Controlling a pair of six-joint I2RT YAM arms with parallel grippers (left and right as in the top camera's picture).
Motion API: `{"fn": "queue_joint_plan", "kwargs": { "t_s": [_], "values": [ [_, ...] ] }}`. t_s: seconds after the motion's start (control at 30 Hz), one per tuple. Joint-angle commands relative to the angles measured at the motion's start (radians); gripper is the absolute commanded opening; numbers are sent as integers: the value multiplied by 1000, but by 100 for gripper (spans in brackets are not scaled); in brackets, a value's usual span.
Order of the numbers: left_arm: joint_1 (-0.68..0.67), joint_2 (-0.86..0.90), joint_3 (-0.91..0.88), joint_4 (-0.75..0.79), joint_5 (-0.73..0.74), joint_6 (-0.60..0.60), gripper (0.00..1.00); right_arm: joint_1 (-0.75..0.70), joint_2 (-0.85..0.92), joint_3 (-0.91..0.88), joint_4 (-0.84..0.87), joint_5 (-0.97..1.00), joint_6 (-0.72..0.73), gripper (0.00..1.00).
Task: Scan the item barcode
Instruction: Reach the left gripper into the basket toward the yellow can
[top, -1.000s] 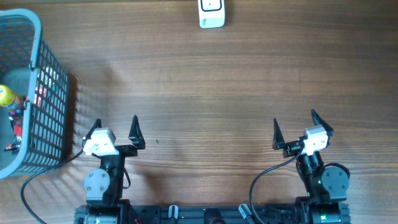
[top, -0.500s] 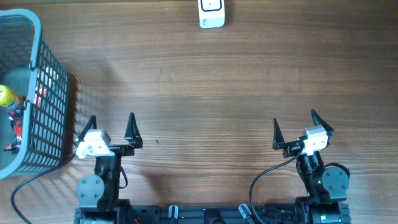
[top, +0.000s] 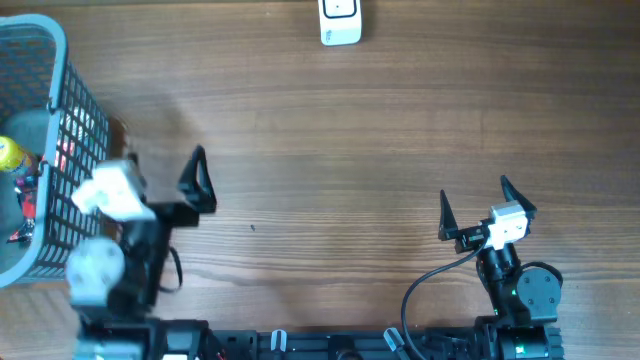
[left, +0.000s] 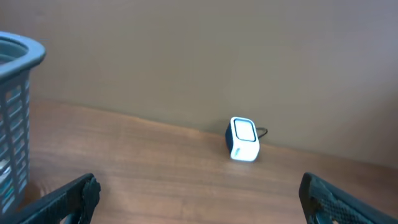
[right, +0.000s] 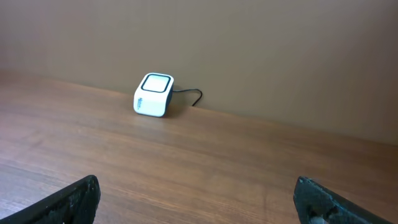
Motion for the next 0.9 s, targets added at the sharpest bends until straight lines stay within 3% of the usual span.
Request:
{"fn": "queue_joint_plan", "kwargs": {
  "t_s": [0.0,0.53,0.73,0.87],
  "values": [
    [6,170,209,-92,18,-24,100,1,-10,-1,3,10,18,100],
    [6,238,320,-122,35,-29,100,1,-10,-1,3,10,18,100],
    [6,246,468,-116,-127,-29,100,1,-10,-1,3,10,19,100],
    [6,294,632,-127,-330,-24,100,1,-10,-1,3,10,18,100]
  ]
}}
